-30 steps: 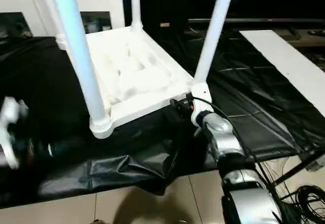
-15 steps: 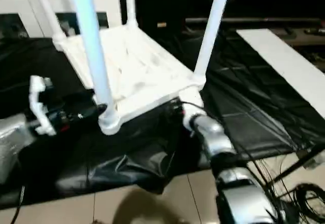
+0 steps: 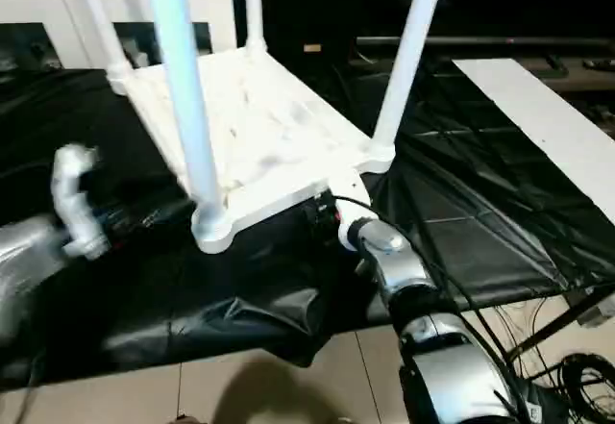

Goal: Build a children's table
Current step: Rotate table base

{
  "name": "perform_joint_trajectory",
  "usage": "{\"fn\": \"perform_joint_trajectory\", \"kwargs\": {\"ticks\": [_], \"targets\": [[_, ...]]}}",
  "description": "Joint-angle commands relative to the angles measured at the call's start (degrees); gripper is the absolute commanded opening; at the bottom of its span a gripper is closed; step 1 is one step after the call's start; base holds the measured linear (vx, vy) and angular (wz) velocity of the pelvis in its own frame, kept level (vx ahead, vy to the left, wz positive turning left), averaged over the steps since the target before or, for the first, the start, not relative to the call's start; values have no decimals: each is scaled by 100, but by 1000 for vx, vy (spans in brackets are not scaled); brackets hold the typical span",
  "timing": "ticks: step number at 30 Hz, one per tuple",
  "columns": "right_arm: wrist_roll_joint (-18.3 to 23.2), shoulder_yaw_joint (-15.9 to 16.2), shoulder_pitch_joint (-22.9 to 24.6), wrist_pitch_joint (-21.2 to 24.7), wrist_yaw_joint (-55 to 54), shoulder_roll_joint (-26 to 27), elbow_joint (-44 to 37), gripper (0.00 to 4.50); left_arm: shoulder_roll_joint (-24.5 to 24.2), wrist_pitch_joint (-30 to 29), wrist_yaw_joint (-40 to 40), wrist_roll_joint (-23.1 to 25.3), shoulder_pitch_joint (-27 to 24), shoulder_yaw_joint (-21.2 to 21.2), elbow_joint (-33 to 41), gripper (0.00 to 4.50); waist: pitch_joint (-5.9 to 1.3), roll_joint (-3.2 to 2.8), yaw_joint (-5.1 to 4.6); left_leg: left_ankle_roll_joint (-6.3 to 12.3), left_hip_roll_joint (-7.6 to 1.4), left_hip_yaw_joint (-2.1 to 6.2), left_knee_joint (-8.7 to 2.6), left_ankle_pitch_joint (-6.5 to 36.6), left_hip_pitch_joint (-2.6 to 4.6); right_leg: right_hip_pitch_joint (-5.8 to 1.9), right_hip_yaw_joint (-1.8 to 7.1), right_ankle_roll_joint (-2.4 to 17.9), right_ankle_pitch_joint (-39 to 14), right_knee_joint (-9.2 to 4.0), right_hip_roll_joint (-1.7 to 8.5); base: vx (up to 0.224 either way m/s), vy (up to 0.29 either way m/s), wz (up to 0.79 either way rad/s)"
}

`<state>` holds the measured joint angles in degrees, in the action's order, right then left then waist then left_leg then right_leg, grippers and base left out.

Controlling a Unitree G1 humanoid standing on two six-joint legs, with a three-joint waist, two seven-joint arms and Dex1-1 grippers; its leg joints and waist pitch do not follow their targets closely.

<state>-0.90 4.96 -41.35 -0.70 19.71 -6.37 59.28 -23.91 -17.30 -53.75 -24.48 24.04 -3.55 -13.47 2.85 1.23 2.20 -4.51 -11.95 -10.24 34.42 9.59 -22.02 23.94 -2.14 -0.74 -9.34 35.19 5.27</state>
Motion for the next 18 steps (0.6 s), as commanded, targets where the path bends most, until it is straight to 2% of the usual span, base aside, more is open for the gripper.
{"fn": "perform_joint_trajectory", "kwargs": {"ticks": [1,5,6,7,8,9,10,11,12,13,18], "targets": [[-63,2,-107,-61,-79,-11,120,397,80,65,113,152,136,176,-120,443,-390,-39,9,-163,-41,-27,-453,1655,110,-259,141,1159,-1301,-349,155,0,0,0],[-44,-20,-162,-101,-101,45,189,397,320,25,18,76,276,350,-69,443,-432,-31,3,-7,-30,-46,-408,1140,84,-303,132,1357,-570,-276,144,0,0,0],[-18,-42,-200,-129,-91,79,226,397,500,-192,-250,-183,303,505,213,443,-432,-34,8,30,-28,-55,-401,1096,91,-296,129,1398,-483,-275,138,0,0,0],[-9,-46,-210,-144,-74,91,231,397,546,-344,-412,-326,271,620,442,443,-445,-42,25,105,-36,-67,-388,936,93,-310,127,1517,-236,-251,146,0,0,0],[-9,-51,-225,-168,-64,99,259,397,577,-417,-524,-394,256,690,563,443,-448,-45,34,139,-38,-64,-385,885,97,-307,122,1547,-171,-242,142,0,0,0],[-7,-55,-236,-186,-44,108,283,397,578,-590,-683,-524,202,816,796,443,-429,-42,37,168,-29,-74,-386,877,86,-309,118,1594,-129,-239,133,0,0,0],[-7,-55,-236,-186,-44,108,283,397,578,-590,-683,-524,202,816,796,443,-426,-38,16,155,-36,-61,-401,964,71,-327,108,1562,-258,-246,130,0,0,0],[-27,-65,-269,-235,-10,126,356,397,591,-802,-876,-688,137,1038,1126,443,-422,-58,9,136,-34,-57,-404,1012,81,-327,106,1551,-321,-254,135,0,0,0],[-28,-65,-269,-236,-10,126,357,397,591,-808,-881,-693,135,1045,1136,443,-413,-38,-27,102,-43,-52,-408,1117,76,-331,106,1526,-429,-265,135,0,0,0],[-41,-60,-277,-265,26,143,387,397,654,-921,-941,-780,75,1309,1459,443,-410,-31,-41,78,-42,-51,-412,1195,73,-341,109,1507,-541,-274,141,0,0,0],[-27,12,-242,-353,280,230,347,397,967,-826,-851,-592,150,1608,1420,443,-387,-21,-143,33,-45,-43,-419,1454,76,-323,108,1457,-903,-331,137,0,0,0]]}}
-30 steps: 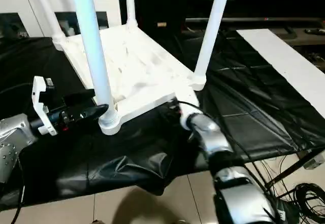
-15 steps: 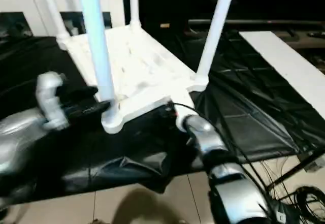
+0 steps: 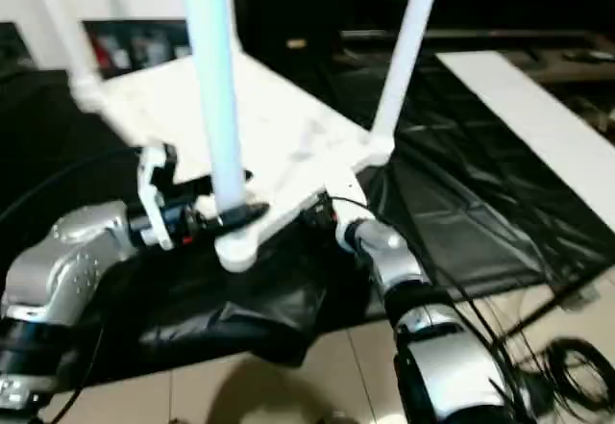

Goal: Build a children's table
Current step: Rotate table base

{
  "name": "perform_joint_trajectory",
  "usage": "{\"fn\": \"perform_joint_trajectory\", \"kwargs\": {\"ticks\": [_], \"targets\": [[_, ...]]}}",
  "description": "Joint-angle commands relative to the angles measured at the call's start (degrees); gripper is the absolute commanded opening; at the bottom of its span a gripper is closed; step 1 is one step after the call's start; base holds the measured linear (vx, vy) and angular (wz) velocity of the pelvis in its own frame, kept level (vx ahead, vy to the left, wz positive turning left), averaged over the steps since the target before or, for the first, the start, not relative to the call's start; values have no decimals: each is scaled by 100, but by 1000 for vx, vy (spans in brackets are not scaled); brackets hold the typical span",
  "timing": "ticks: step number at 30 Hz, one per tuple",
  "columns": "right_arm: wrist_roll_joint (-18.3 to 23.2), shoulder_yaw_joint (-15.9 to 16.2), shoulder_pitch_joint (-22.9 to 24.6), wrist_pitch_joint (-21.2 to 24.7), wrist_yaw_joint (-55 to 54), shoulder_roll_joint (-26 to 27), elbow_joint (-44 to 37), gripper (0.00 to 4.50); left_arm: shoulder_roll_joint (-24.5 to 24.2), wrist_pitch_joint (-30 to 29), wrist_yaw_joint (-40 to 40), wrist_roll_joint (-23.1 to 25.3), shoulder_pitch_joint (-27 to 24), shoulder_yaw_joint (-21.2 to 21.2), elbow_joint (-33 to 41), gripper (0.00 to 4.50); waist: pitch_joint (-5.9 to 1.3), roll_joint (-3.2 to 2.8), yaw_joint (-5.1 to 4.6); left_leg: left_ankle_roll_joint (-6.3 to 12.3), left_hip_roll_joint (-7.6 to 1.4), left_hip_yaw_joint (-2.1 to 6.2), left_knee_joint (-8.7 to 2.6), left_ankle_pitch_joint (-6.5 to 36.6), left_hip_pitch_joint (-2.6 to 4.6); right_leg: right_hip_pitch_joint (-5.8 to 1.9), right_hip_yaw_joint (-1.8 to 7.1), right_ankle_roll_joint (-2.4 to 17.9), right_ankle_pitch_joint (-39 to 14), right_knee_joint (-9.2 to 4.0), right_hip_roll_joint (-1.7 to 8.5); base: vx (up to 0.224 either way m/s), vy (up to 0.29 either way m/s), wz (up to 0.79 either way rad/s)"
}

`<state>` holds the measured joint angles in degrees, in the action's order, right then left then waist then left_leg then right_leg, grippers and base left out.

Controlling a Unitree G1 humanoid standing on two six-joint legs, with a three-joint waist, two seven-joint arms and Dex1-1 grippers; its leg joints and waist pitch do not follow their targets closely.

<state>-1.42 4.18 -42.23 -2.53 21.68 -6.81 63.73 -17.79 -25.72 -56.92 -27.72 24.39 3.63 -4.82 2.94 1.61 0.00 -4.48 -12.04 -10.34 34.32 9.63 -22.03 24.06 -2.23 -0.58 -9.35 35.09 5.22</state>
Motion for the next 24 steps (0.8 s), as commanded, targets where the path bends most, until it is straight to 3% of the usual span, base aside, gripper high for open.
{"fn": "perform_joint_trajectory", "kwargs": {"ticks": [1,5,12,15,18,24], "targets": [[18,106,-151,-183,116,296,-104,397,430,34,-538,-238,141,907,513,443,-399,-62,63,25,-35,-26,-410,1459,67,-340,116,1446,-917,-318,146,0,0,0],[44,141,-126,-259,340,371,-137,397,553,-5,-549,-203,189,1024,535,443,-411,-37,9,84,-42,-24,-398,1496,61,-337,115,1481,-900,-324,151,0,0,0],[-94,216,-152,-365,383,459,-91,397,870,54,-294,38,340,1145,385,443,-412,-36,0,253,-50,-38,-383,1315,61,-342,111,1623,-636,-316,148,0,0,0],[-188,147,-218,-329,-8,356,24,397,912,535,336,658,593,968,-263,443,-393,-59,33,181,-59,-33,-400,1561,98,-310,113,1538,-938,-357,134,0,0,0],[-197,90,-238,-292,-146,287,55,397,813,643,427,796,657,912,-456,443,-390,-71,70,67,-52,-20,-414,1715,110,-305,116,1405,-1154,-370,141,0,0,0],[-134,-56,-207,-290,-236,184,37,397,513,815,457,1073,709,887,-734,443,-416,-120,141,58,-42,-30,-398,1484,124,-310,114,1479,-675,-317,124,0,0,0]]}}
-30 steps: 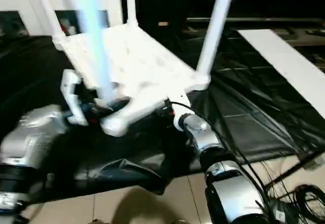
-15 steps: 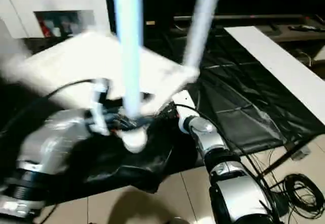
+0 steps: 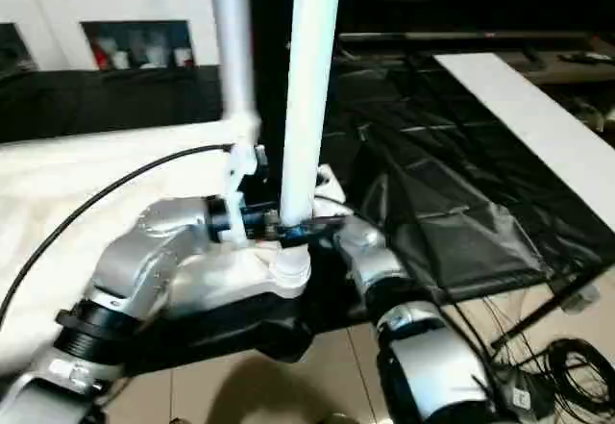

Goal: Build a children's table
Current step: Rotate table base

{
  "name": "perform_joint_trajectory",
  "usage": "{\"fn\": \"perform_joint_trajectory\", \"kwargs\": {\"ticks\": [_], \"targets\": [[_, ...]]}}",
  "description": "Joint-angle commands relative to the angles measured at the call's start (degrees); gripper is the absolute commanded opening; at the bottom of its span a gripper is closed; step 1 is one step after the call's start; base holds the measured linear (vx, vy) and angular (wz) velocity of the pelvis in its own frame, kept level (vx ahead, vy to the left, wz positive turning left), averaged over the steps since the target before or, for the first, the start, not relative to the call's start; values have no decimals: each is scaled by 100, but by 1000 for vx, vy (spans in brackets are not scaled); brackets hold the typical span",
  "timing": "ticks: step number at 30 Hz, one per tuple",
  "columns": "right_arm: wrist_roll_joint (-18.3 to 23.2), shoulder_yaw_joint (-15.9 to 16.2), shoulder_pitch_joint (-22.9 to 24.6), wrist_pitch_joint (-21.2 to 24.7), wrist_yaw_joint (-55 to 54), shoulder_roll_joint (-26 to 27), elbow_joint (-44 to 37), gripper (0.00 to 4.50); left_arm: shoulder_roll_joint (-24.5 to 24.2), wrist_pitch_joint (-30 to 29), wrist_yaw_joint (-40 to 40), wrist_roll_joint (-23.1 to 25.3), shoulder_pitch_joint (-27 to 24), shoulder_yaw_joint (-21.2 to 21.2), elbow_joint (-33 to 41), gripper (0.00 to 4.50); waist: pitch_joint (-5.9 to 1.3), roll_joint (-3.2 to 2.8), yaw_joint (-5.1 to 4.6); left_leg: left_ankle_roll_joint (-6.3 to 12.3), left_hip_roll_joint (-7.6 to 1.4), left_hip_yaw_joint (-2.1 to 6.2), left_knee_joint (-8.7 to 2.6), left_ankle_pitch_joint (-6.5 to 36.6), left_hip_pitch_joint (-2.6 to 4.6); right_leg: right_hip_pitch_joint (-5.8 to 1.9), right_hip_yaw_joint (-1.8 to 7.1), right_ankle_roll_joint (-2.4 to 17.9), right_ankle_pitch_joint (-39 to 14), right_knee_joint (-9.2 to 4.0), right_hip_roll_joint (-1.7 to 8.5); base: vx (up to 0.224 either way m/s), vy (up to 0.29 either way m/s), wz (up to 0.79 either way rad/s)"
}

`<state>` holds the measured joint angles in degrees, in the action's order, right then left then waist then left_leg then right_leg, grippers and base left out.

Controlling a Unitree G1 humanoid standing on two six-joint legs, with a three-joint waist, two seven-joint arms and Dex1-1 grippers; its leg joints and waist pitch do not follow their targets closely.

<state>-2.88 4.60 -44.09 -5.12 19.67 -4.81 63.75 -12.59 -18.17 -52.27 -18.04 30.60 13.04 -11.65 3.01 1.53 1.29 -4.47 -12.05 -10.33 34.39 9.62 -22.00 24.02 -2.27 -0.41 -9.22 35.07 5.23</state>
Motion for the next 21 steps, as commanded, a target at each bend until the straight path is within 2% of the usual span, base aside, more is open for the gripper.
{"fn": "perform_joint_trajectory", "kwargs": {"ticks": [1,6,9,11,14,18,21], "targets": [[21,-112,12,-36,-32,-25,13,397,-68,114,-29,147,82,-61,-90,443,-428,-128,36,58,-43,-33,-404,1486,128,-304,122,1478,-653,-314,126,0,0,0],[-11,-115,71,-53,-91,-21,26,397,-101,265,-37,239,141,-54,-257,443,-413,-119,74,24,-34,-33,-415,1573,113,-310,124,1459,-845,-330,137,0,0,0],[-7,-118,78,-60,-105,-49,18,397,-286,95,-180,249,130,19,-130,443,-409,-120,77,-11,-40,-24,-423,1619,113,-308,123,1421,-939,-327,143,0,0,0],[-3,-116,66,-77,-88,-119,-3,397,-623,-375,-527,137,43,152,176,443,-409,-132,65,-33,-33,-25,-423,1630,117,-298,124,1403,-988,-323,137,0,0,0],[-45,-78,82,-117,87,-282,-127,397,-1378,-954,-1045,222,-229,491,781,443,-403,-152,59,-68,-43,-22,-427,1653,133,-280,120,1409,-1029,-306,131,0,0,0],[-34,-45,184,-63,562,-646,-472,397,-2238,-1296,-1400,391,-659,681,1458,443,-394,-174,68,-39,-42,-36,-420,1485,124,-286,124,1445,-807,-289,110,0,0,0],[-75,61,361,-28,993,-955,-862,397,-2603,-1351,-1390,615,-891,729,1667,443,-370,-173,81,-33,-39,-38,-428,1596,134,-275,124,1401,-1007,-313,103,0,0,0]]}}
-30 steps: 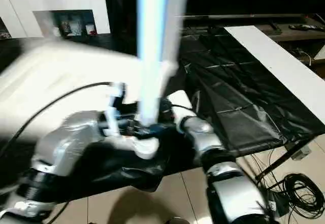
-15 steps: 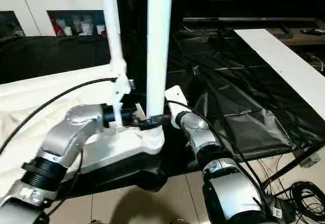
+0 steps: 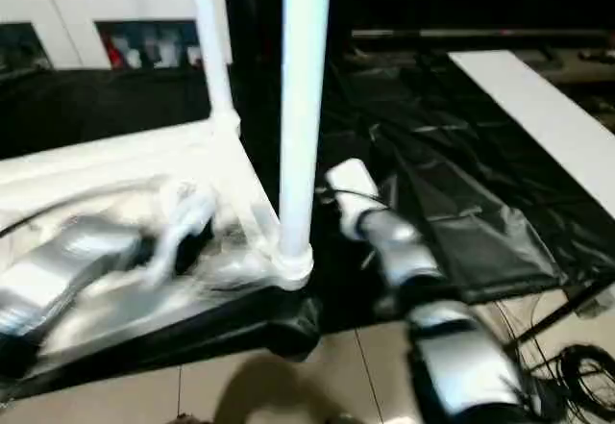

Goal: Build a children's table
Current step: Rotate table base

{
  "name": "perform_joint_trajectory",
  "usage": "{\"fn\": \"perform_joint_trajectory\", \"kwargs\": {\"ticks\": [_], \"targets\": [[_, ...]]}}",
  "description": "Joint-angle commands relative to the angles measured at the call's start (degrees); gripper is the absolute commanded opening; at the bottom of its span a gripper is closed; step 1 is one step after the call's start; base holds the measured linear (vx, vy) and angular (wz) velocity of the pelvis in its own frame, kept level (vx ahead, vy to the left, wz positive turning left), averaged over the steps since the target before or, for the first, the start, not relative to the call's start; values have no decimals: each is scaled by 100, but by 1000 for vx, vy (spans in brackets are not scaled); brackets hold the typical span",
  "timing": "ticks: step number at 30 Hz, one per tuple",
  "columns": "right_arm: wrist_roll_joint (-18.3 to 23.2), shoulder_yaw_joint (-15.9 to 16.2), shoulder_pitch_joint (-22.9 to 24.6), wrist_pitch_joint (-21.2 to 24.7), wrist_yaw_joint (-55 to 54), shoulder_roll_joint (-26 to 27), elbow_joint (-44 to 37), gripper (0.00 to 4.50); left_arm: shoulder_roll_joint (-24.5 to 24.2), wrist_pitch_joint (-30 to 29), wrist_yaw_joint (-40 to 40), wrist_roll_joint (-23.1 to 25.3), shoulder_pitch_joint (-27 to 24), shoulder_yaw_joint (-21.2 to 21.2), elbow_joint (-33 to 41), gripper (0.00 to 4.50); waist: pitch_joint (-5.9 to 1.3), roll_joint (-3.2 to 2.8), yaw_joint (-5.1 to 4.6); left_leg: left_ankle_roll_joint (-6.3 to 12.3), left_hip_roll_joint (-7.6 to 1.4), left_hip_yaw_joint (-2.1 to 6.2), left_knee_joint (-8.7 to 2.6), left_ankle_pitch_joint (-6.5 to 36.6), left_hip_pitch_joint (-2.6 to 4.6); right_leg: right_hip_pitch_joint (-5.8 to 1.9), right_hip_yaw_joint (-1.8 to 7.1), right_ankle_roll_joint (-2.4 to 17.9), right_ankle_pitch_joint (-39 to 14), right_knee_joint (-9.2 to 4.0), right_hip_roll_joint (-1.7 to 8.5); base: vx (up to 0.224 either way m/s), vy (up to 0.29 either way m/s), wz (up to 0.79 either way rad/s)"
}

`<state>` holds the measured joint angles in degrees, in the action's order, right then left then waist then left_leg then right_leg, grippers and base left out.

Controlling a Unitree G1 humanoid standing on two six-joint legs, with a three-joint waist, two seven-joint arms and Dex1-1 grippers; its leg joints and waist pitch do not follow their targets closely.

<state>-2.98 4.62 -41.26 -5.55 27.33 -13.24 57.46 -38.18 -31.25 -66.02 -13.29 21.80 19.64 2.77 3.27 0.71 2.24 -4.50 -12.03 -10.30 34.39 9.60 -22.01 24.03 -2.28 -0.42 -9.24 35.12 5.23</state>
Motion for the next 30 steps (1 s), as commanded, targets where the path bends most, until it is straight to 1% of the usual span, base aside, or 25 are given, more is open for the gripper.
{"fn": "perform_joint_trajectory", "kwargs": {"ticks": [1,2,3,4,5,6,7,8,9,11,12,13,15,16,17,18,19,20,21,22,23,25,27,28,30], "targets": [[-88,101,148,16,344,-212,-361,397,-103,-64,42,214,-50,77,280,443,-381,-76,1,-71,-52,-37,-436,1756,141,-273,130,1328,-1268,-347,111,0,0,0],[-125,160,237,14,481,-330,-517,397,-174,-70,88,309,-87,104,341,443,-374,-78,3,-95,-45,-37,-435,1800,142,-262,136,1311,-1375,-353,119,0,0,0],[-159,208,310,5,579,-421,-635,397,-204,-84,137,369,-103,121,382,443,-376,-70,12,-120,-49,-25,-444,1865,138,-270,130,1242,-1521,-368,115,0,0,0],[-186,258,384,-2,665,-510,-754,397,-255,-145,193,394,-113,150,461,443,-374,-66,9,-123,-46,-31,-438,1866,140,-258,138,1223,-1541,-371,116,0,0,0],[-207,293,480,20,733,-605,-920,397,-240,-162,262,368,-131,125,523,443,-375,-54,11,-132,-35,-23,-437,1859,122,-269,138,1189,-1637,-380,121,0,0,0],[-210,299,536,40,765,-658,-1009,397,-186,-190,329,323,-140,85,553,443,-382,-50,8,-128,-33,-30,-429,1835,122,-265,143,1188,-1617,-380,121,0,0,0],[-196,310,668,104,851,-757,-1229,397,-146,-302,385,265,-153,69,637,443,-375,-41,5,-117,-28,-25,-433,1813,105,-275,144,1174,-1642,-386,119,0,0,0],[-195,310,672,106,854,-760,-1235,397,-146,-305,385,264,-153,71,640,443,-387,-40,9,-108,-31,-25,-428,1780,108,-277,144,1173,-1610,-379,121,0,0,0],[-181,318,745,156,909,-802,-1368,397,-130,-369,440,280,-155,92,666,428,-387,-32,2,-82,-24,-25,-424,1726,94,-276,141,1187,-1579,-378,120,0,0,0],[-160,339,891,308,1044,-869,-1676,397,-78,-533,636,362,-167,115,701,428,-390,-33,-9,-58,-20,-22,-421,1662,81,-286,139,1180,-1505,-365,108,0,0,0],[-148,352,964,373,1113,-904,-1827,397,-50,-585,743,436,-168,133,694,406,-391,-26,-20,-46,-18,-22,-417,1625,73,-291,138,1160,-1470,-367,100,0,0,0],[-123,361,1023,429,1174,-928,-1971,397,-8,-638,801,441,-168,124,678,399,-392,-28,-22,-24,-20,-19,-416,1637,77,-286,136,1157,-1492,-376,103,0,0,0],[-7,356,1187,657,1350,-991,-2408,397,25,-784,822,451,-194,122,742,391,-395,-39,-18,0,-18,-16,-412,1605,82,-283,136,1175,-1470,-375,104,0,0,0],[78,346,1267,789,1459,-1024,-2647,397,40,-860,844,446,-213,111,782,370,-399,-38,0,28,-34,-15,-415,1602,97,-286,139,1164,-1420,-379,105,0,0,0],[132,342,1324,878,1534,-1051,-2818,397,52,-911,871,456,-228,100,812,363,-392,-34,-15,38,-27,-13,-421,1595,84,-289,137,1169,-1401,-373,93,0,0,0],[223,345,1394,1006,1658,-1096,-3058,397,56,-963,915,493,-239,114,827,360,-392,-57,-8,43,-26,-8,-423,1626,91,-282,132,1180,-1429,-377,95,0,0,0],[346,342,1479,1181,1806,-1141,-3335,397,42,-1065,968,512,-250,142,857,353,-379,-56,-1,41,-34,-7,-431,1700,95,-282,133,1143,-1483,-389,88,0,0,0],[562,391,1634,1473,2148,-1275,-3837,397,47,-1253,1076,523,-285,161,894,342,-383,-50,-9,48,-32,-5,-432,1736,99,-279,131,1142,-1522,-390,90,0,0,0],[604,417,1676,1531,2246,-1325,-3962,397,56,-1303,1103,517,-296,159,902,342,-376,-61,-3,51,-29,-2,-438,1762,104,-289,130,1123,-1535,-390,79,0,0,0],[671,475,1785,1672,2462,-1456,-4251,397,96,-1434,1190,482,-324,140,934,327,-372,-67,7,50,-39,5,-442,1835,110,-267,131,1093,-1650,-405,95,0,0,0],[698,504,1849,1754,2575,-1528,-4410,397,120,-1509,1243,457,-339,128,956,318,-372,-58,8,50,-35,4,-441,1829,104,-281,131,1077,-1652,-408,85,0,0,0],[687,559,1987,1898,2788,-1711,-4714,397,179,-1723,1368,429,-371,110,1013,305,-372,-63,40,38,-44,7,-439,1845,120,-261,136,1081,-1702,-423,95,0,0,0],[700,571,2043,1998,2872,-1802,-4849,397,184,-1803,1420,463,-388,128,1026,282,-367,-50,39,39,-34,13,-443,1847,99,-267,133,1080,-1751,-429,102,0,0,0],[723,569,2091,2096,2924,-1871,-4983,397,187,-1816,1428,492,-406,143,1035,274,-363,-43,40,31,-26,20,-442,1898,93,-268,129,1012,-1923,-451,106,0,0,0],[761,566,2162,2237,3022,-1995,-5188,397,204,-1836,1435,502,-442,152,1060,270,-362,-39,44,36,-30,27,-443,1884,92,-262,131,976,-1976,-456,112,0,0,0]]}}
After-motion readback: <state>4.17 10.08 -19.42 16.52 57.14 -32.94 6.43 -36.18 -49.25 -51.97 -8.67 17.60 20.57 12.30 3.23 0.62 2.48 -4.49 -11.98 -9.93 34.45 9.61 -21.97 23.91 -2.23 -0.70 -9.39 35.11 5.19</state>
